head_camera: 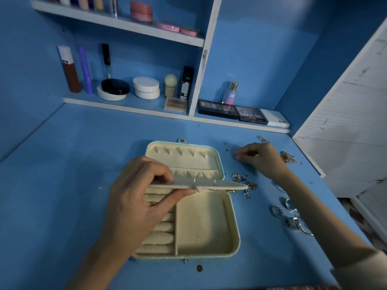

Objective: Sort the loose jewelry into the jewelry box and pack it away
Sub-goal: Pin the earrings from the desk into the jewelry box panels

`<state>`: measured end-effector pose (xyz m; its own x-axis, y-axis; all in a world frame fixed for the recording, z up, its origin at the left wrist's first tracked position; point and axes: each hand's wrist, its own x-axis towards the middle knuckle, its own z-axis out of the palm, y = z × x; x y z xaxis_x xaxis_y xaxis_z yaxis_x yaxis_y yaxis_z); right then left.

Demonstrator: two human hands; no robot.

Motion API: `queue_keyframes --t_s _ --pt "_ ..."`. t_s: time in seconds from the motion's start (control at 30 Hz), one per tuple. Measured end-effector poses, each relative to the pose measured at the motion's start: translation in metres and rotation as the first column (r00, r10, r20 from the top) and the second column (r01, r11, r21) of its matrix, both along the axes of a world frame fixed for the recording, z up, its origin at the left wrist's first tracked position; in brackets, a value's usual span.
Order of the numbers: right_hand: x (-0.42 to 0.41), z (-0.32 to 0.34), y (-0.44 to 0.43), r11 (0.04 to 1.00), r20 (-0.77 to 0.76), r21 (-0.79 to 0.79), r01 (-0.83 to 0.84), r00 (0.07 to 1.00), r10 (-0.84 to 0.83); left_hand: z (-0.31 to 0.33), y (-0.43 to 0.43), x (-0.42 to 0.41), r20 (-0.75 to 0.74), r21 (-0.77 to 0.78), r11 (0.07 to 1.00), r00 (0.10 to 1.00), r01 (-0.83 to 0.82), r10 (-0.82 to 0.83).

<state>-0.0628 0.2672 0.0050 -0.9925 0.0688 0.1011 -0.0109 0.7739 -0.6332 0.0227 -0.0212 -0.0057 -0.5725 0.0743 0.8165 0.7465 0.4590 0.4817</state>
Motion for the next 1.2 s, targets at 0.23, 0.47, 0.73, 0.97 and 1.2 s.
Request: queue_keyframes --t_s 0.23,0.47,0.73,0.97,1.2 --pt "-0.006 -0.001 0.011 0.993 -0.060 0.113 -0.010 0.998 0.016 -0.001 0.000 0.000 0.000 0.002 1.000 1.000 0.001 -0.001" --pt "-0.009 0.002 0.015 0.958 -0.039 0.240 -0.154 0.985 0.168 -0.001 0.000 -0.001 0.004 -0.003 1.000 1.000 -0.008 0.008" --pt "-0.011 0.004 0.012 0.937 -0.014 0.301 -0.178 0.982 0.191 -0.001 -0.001 -0.001 -0.002 -0.008 1.000 1.000 -0.007 0.007" --pt "-0.021 0.003 0.020 0.981 -0.041 0.194 0.030 0.999 -0.022 -0.001 -0.001 -0.001 0.013 0.005 1.000 1.000 0.006 -0.006" --pt "-0.036 0.005 0.014 0.976 0.010 0.214 0.037 0.999 -0.040 0.000 -0.001 -0.001 0.024 0.006 1.000 1.000 0.006 -0.007"
